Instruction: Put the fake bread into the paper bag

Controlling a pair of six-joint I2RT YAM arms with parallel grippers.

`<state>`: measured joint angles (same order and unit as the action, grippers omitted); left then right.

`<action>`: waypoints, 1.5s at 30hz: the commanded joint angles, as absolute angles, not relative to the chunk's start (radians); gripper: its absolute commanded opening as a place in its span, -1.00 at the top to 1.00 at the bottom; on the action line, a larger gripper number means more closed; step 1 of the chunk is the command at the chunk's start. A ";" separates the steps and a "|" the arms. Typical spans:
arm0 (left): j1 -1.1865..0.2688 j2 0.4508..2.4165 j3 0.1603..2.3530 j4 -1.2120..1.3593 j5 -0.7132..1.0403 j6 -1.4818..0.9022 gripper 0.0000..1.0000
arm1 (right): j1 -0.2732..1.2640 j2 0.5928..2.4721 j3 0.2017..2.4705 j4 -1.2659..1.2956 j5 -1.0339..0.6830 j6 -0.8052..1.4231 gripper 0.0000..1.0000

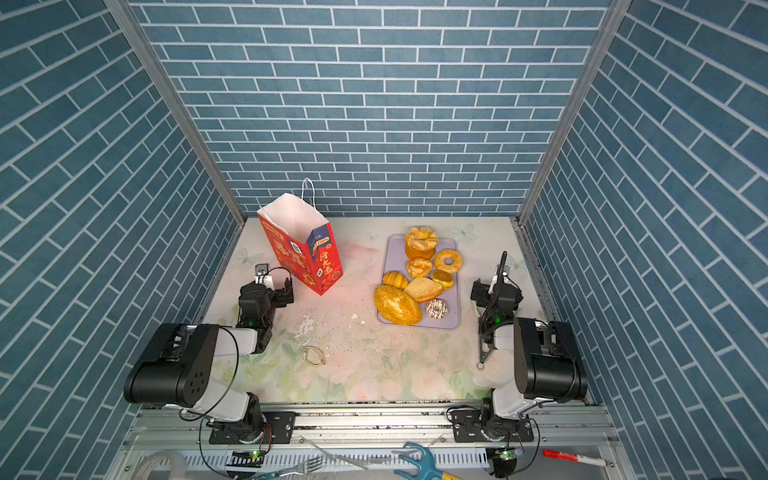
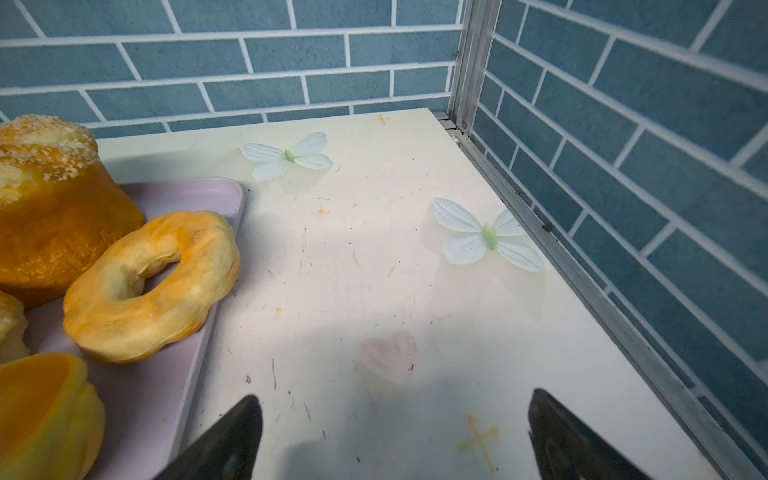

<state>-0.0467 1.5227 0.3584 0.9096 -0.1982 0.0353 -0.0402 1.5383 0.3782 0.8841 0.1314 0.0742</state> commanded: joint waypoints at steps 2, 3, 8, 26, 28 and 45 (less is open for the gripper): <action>-0.054 1.531 0.370 0.900 -0.207 0.043 -0.99 | -0.038 1.540 0.372 0.909 0.143 0.085 -0.98; -0.054 1.531 0.370 0.900 -0.207 0.043 -0.99 | -0.039 1.541 0.371 0.909 0.143 0.085 -0.98; -0.054 1.529 0.369 0.900 -0.206 0.042 -0.99 | -0.039 1.541 0.373 0.908 0.142 0.084 -0.98; -0.054 1.530 0.370 0.899 -0.206 0.043 -0.99 | -0.038 1.541 0.375 0.905 0.140 0.084 -0.98; -0.054 1.531 0.371 0.899 -0.206 0.044 -0.99 | -0.038 1.540 0.374 0.904 0.140 0.084 -0.98; -0.052 1.256 0.468 0.464 -0.275 -0.031 -0.99 | -0.013 1.227 0.424 0.584 0.212 0.084 -0.81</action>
<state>-0.0483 1.3228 0.4160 0.6548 -0.2451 0.0086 -0.0208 1.2945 0.3695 0.7315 0.1768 0.0742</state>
